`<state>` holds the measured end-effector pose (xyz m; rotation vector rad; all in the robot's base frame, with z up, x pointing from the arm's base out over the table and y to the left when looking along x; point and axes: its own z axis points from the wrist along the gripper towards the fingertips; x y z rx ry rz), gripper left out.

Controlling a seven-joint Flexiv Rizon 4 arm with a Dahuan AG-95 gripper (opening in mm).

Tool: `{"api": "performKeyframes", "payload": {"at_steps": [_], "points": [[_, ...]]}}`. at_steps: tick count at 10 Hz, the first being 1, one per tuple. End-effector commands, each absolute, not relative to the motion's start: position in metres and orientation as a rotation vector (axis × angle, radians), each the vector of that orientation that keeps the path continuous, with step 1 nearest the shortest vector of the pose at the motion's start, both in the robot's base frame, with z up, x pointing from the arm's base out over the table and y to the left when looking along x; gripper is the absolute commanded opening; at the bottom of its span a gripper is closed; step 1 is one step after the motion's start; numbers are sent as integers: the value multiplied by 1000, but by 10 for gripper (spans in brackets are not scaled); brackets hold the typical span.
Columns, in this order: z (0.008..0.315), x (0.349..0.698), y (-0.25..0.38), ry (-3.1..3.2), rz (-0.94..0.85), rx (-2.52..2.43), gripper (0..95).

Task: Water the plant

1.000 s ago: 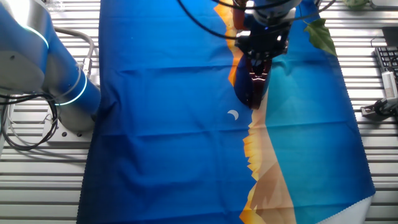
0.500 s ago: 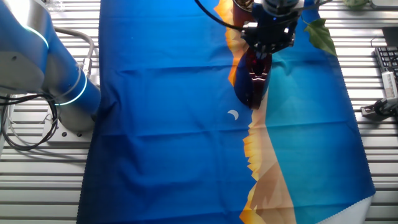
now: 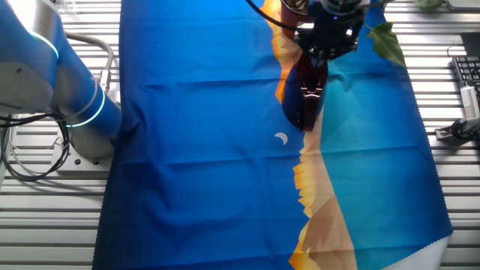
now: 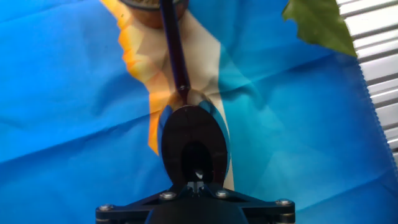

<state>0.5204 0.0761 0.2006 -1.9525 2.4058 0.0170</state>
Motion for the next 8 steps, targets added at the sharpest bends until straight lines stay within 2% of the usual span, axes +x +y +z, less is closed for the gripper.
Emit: {"api": "performKeyframes", "payload": {"at_steps": [1,6,8], "points": [[201,520,76,2402,20,-1952,0],[201,520,76,2397,23,-1940,0],[201,520,76,2387,26,-1946,380]]}}
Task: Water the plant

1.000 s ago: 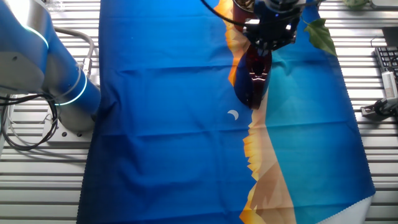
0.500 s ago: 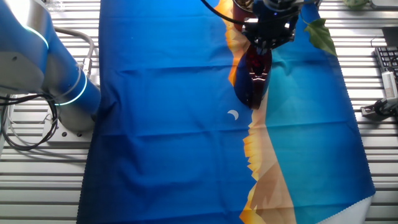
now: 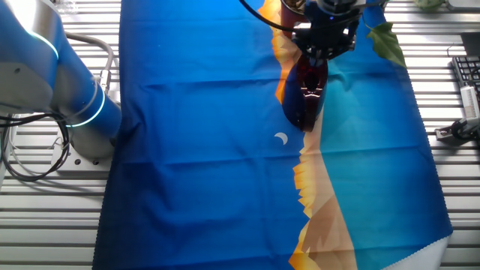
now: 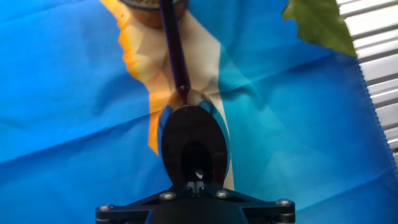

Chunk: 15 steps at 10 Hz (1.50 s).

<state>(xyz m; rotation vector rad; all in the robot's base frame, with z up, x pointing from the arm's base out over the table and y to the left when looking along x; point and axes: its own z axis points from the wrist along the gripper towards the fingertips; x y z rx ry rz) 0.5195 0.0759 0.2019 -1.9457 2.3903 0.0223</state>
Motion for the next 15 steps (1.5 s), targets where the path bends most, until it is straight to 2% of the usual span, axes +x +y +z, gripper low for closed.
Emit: {"api": "performKeyframes", "payload": {"at_steps": [1,2,3,4,6,7,15], "points": [[201,520,76,2386,29,-1946,380],[201,520,76,2380,30,-1953,570],[201,520,76,2373,29,-1963,570],[201,520,76,2366,33,-1968,760],[201,520,76,2345,37,-1988,760],[201,520,76,2334,37,-1999,950],[200,520,76,2340,47,-2035,950]]}}
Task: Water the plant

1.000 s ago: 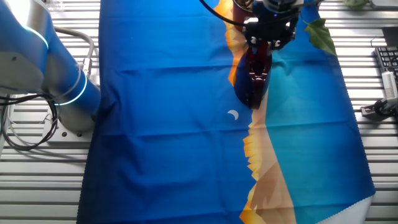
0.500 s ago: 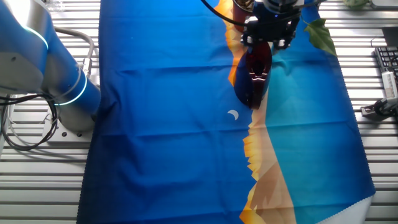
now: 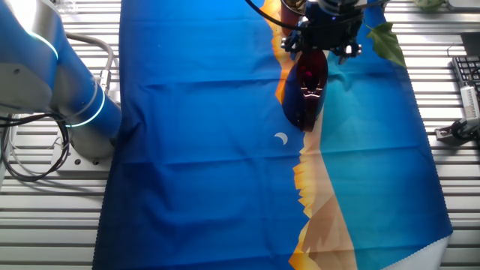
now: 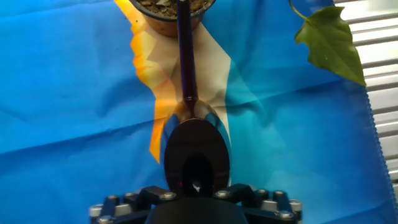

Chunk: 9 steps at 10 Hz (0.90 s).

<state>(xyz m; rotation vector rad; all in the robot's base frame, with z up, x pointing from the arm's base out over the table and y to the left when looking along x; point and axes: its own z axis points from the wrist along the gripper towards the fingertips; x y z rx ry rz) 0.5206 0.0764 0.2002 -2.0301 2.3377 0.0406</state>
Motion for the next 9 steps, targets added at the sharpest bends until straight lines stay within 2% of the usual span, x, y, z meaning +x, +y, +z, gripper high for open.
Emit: {"api": "performKeyframes", "payload": {"at_steps": [1,9], "points": [[198,521,76,2335,54,-2039,950],[191,524,76,2341,76,-2026,950]]}}
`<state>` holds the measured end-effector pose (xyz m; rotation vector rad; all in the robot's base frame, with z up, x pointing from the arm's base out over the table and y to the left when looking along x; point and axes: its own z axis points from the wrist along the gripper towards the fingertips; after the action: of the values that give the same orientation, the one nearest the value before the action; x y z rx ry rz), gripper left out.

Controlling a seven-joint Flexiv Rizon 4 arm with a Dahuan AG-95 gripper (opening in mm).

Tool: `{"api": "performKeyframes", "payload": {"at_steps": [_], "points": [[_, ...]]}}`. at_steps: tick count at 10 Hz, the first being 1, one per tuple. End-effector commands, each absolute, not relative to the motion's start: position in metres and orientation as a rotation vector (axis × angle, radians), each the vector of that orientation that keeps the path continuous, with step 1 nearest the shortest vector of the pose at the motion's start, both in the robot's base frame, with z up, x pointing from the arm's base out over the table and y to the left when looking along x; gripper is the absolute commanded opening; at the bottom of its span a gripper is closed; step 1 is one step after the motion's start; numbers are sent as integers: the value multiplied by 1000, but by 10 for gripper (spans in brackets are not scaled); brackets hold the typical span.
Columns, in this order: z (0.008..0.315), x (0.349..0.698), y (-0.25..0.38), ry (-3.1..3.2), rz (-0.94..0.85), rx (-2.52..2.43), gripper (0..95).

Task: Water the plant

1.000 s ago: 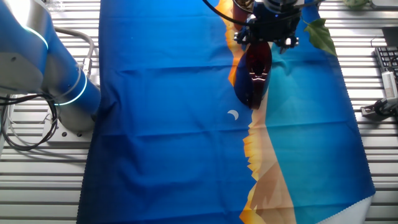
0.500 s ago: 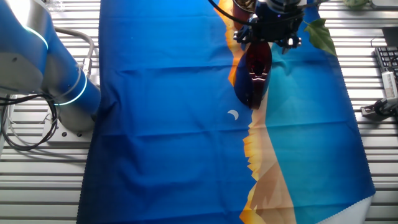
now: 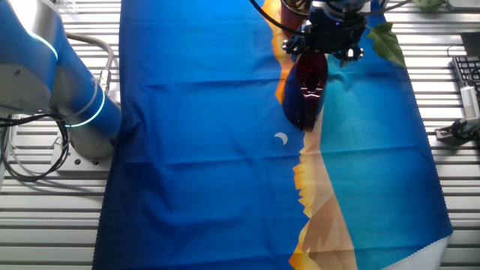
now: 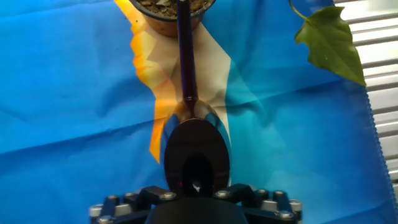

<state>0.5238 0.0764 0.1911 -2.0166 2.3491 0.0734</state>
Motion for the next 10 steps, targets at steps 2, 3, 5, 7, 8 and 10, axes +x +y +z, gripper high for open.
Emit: {"api": "performKeyframes", "payload": {"at_steps": [2,3,5,7,8,10], "points": [[191,523,76,2337,71,-2045,950],[191,523,76,2330,72,-2052,950],[191,523,76,2328,79,-2046,950],[191,523,76,2336,62,-2053,950],[191,523,76,2340,71,-2036,950],[191,523,76,2349,75,-2023,950]]}}
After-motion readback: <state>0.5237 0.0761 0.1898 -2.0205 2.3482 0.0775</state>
